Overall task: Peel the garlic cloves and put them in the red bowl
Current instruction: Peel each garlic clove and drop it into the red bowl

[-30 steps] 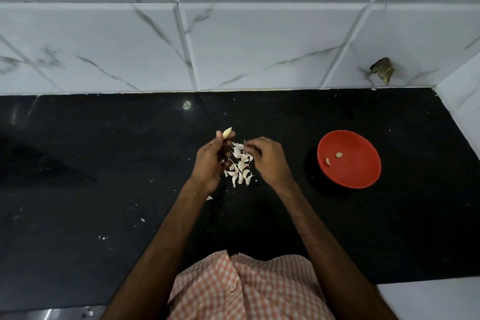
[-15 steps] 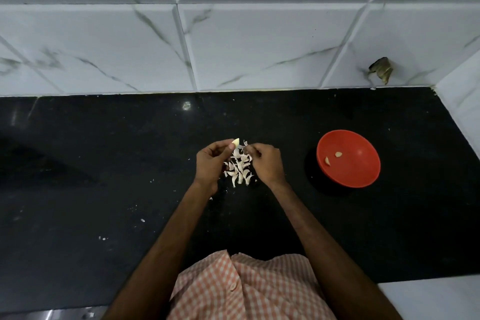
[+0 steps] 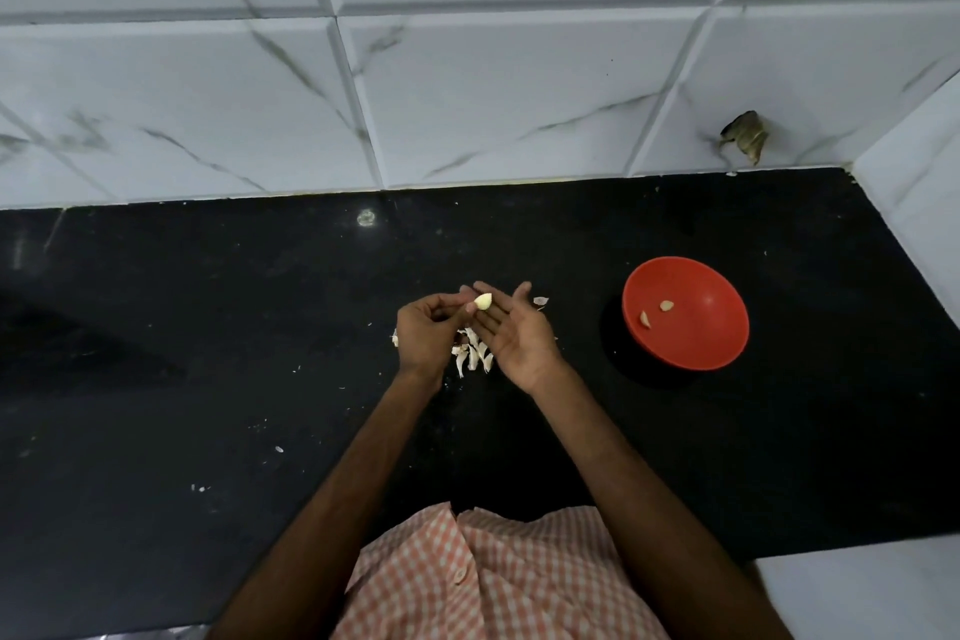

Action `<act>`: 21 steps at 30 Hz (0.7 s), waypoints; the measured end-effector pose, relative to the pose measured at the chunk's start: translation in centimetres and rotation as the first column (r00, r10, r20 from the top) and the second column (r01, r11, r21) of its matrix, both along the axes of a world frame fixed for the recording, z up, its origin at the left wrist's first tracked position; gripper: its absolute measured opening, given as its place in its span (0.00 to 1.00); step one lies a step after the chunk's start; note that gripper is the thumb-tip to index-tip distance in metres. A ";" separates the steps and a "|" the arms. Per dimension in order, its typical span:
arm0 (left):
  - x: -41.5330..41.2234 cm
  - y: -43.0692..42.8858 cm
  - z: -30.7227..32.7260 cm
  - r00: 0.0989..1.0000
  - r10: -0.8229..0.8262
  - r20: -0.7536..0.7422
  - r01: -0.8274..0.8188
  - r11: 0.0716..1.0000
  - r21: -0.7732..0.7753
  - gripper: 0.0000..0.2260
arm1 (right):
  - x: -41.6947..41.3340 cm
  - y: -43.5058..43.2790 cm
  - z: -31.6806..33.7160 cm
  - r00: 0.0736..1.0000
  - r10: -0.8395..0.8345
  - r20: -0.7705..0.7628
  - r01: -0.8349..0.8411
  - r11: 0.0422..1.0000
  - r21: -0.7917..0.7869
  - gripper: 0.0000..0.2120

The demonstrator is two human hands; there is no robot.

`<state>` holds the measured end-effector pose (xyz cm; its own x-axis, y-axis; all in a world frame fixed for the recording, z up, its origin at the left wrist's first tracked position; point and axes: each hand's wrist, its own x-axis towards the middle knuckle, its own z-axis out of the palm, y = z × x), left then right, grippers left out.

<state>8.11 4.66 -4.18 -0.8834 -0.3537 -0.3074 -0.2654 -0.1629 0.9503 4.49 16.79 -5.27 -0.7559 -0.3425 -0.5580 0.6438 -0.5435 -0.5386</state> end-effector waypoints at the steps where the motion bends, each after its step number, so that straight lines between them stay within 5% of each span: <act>1: -0.2 0.4 0.2 1.000 -0.026 -0.013 0.026 1.000 -0.012 0.06 | 0.1 0.1 0.1 0.999 -0.039 0.036 0.041 0.997 -0.069 0.32; 11: -3.7 5.3 1.6 0.987 -0.153 -0.056 0.161 0.964 0.210 0.12 | -1.2 7.9 2.6 0.924 -0.375 0.078 0.383 0.908 -0.171 0.27; 16: -5.1 8.9 1.1 0.945 -0.319 0.066 0.276 0.891 0.360 0.14 | -1.9 14.0 2.7 0.837 -0.537 0.108 0.540 0.841 -0.007 0.26; 21: -5.1 9.5 0.1 0.945 -0.305 0.115 0.239 0.887 0.395 0.13 | -2.7 16.4 1.6 0.818 -0.557 0.141 0.530 0.827 0.189 0.33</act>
<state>2.97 14.14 -4.08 -0.8512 0.0624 -0.5211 -0.5010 -0.3925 0.7713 1.81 33.20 -3.62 -0.6762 0.1822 -0.7138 0.3584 -0.7652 -0.5348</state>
